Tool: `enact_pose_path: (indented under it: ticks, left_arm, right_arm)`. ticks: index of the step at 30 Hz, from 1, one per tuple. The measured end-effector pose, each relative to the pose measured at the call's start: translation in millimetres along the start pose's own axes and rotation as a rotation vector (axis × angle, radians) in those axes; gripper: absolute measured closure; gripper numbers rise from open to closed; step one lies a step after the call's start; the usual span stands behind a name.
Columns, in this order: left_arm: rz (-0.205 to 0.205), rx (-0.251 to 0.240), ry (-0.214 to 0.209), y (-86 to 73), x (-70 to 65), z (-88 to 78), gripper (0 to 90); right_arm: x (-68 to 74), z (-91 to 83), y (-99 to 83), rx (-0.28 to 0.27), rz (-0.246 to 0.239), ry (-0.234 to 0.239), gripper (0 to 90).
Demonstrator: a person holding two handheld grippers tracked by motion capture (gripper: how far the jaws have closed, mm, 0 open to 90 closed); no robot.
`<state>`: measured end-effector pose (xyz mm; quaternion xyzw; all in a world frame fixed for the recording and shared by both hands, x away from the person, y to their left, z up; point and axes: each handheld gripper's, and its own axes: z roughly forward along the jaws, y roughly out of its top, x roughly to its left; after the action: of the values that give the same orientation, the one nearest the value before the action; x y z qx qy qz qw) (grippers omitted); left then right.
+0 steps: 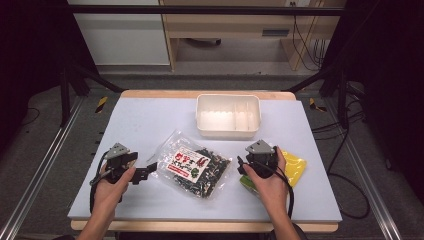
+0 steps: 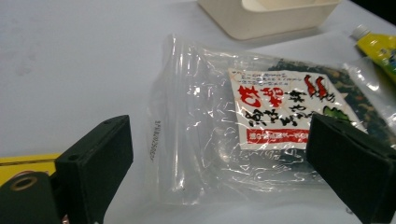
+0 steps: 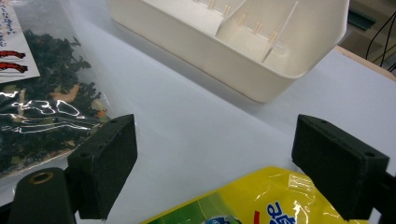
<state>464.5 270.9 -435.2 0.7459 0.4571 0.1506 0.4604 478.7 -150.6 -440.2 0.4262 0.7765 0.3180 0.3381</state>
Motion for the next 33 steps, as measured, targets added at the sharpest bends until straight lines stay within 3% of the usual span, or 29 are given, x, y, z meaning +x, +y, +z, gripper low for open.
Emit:
enact_pose_path:
  ticks: [5, 7, 13, 20, 26, 33]
  left_arm:
    - [-0.045, 0.001, -0.009, -1.8, 6.2, 0.2, 12.1]
    - [-0.083, -0.006, -0.021, -1.5, 8.4, -1.1, 15.1]
    - [-0.159, 0.0, -0.006, -2.9, 13.2, -3.9, 23.9]
    - [-0.257, 0.04, 0.01, -8.1, 23.2, -0.2, 30.5]
    - [-0.269, 0.086, 0.052, -12.7, 26.5, 3.0, 34.6]
    - [-0.253, 0.126, 0.042, -15.7, 23.9, 12.7, 42.3]
  right_arm:
    - [-1.9, 0.5, -0.9, 0.011, 0.004, -0.003, 14.5]
    - [-2.5, 0.5, -1.0, 0.013, 0.005, -0.005, 14.4]
    - [-0.6, 1.9, -1.2, 0.029, -0.002, -0.003, 14.2]
    - [1.8, 4.1, -1.1, 0.044, -0.012, 0.003, 14.1]
    - [3.8, 4.8, -0.9, 0.049, -0.021, 0.007, 13.9]
    - [6.4, 6.0, -0.7, 0.058, -0.029, 0.012, 13.8]
